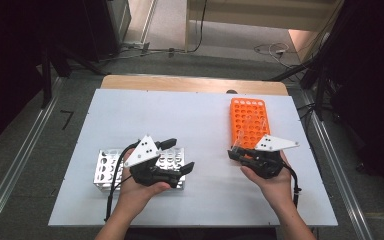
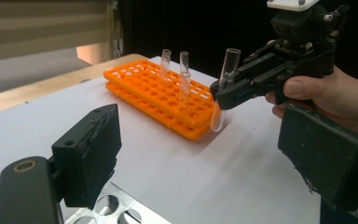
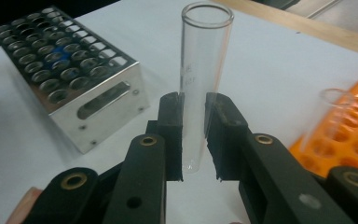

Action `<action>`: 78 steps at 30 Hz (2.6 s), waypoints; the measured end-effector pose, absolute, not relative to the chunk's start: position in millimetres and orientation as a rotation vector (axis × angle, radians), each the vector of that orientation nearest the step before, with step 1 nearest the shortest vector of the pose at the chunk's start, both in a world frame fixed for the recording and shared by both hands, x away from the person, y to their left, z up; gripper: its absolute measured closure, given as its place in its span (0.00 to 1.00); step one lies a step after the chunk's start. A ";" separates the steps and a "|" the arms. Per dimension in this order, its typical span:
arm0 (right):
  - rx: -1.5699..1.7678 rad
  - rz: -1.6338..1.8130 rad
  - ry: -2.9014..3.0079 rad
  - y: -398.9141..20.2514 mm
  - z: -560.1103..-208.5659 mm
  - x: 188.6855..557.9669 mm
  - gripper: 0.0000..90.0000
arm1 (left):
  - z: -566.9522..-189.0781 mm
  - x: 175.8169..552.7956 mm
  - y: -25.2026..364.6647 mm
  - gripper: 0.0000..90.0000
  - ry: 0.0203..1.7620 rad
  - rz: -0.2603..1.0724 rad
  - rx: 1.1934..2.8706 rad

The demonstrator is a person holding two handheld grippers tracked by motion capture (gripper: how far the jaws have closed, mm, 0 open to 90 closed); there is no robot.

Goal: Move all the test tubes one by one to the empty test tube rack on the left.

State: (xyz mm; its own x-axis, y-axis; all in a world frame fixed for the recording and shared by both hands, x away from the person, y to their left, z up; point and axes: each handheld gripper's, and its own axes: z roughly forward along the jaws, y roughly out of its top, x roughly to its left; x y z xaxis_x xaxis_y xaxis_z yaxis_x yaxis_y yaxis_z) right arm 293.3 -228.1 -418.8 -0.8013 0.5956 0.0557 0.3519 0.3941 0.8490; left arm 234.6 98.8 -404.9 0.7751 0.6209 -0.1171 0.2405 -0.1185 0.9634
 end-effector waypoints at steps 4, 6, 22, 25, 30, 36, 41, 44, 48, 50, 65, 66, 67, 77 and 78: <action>0.803 1.374 2.434 -215.0 -421.9 288.6 0.83 | -405.4 235.5 92.8 0.20 0.684 0.358 1.703; 0.782 1.379 2.449 -209.4 -421.9 286.1 0.83 | -405.3 235.9 86.5 0.23 0.685 0.356 1.715; 0.634 1.375 2.538 -171.7 -423.2 265.5 0.83 | -405.5 233.5 58.6 0.50 0.669 0.329 1.769; 0.615 1.372 2.547 -167.3 -423.0 262.8 0.83 | -406.2 233.1 54.5 0.55 0.658 0.323 1.783; 0.586 1.367 2.560 -161.7 -423.6 259.2 0.83 | -407.8 233.3 51.0 0.63 0.654 0.315 1.788; 0.566 1.362 2.568 -158.7 -423.6 257.2 0.83 | -408.3 233.6 50.5 0.71 0.662 0.321 1.791; 0.558 1.358 2.568 -157.9 -423.4 256.4 0.83 | -408.8 233.3 49.5 0.76 0.657 0.323 1.799; 0.560 1.357 2.573 -157.2 -423.4 255.7 0.83 | -409.1 233.6 49.6 0.79 0.657 0.321 1.801; 0.560 1.358 2.573 -157.2 -423.2 256.0 0.83 | -408.8 233.5 50.0 0.83 0.653 0.321 1.802; 0.560 1.361 2.571 -157.1 -423.4 256.2 0.83 | -408.9 233.7 50.1 0.83 0.654 0.319 1.802; 0.572 1.446 2.544 -165.4 -421.7 262.9 0.55 | -395.5 240.0 62.3 0.84 0.675 0.349 1.792; 0.573 1.462 2.542 -167.5 -421.0 263.9 0.52 | -393.9 240.6 64.1 0.84 0.677 0.354 1.786; 0.573 1.462 2.542 -167.5 -421.0 263.9 0.52 | -392.2 241.3 65.9 0.84 0.679 0.360 1.784; 0.642 1.481 2.483 -193.7 -416.7 277.2 0.09 | -377.5 251.9 84.9 0.84 0.698 0.423 1.774; 0.649 1.486 2.472 -196.9 -416.9 278.8 0.07 | -376.5 253.1 86.8 0.84 0.702 0.428 1.773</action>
State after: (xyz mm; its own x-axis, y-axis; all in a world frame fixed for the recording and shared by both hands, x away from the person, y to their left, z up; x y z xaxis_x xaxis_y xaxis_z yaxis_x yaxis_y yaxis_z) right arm 278.8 -196.9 -416.9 -0.8874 0.4563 0.0653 0.2718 0.4035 0.8737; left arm 253.1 86.8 -376.5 0.7567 0.6510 -0.0606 0.2452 -0.1967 0.9493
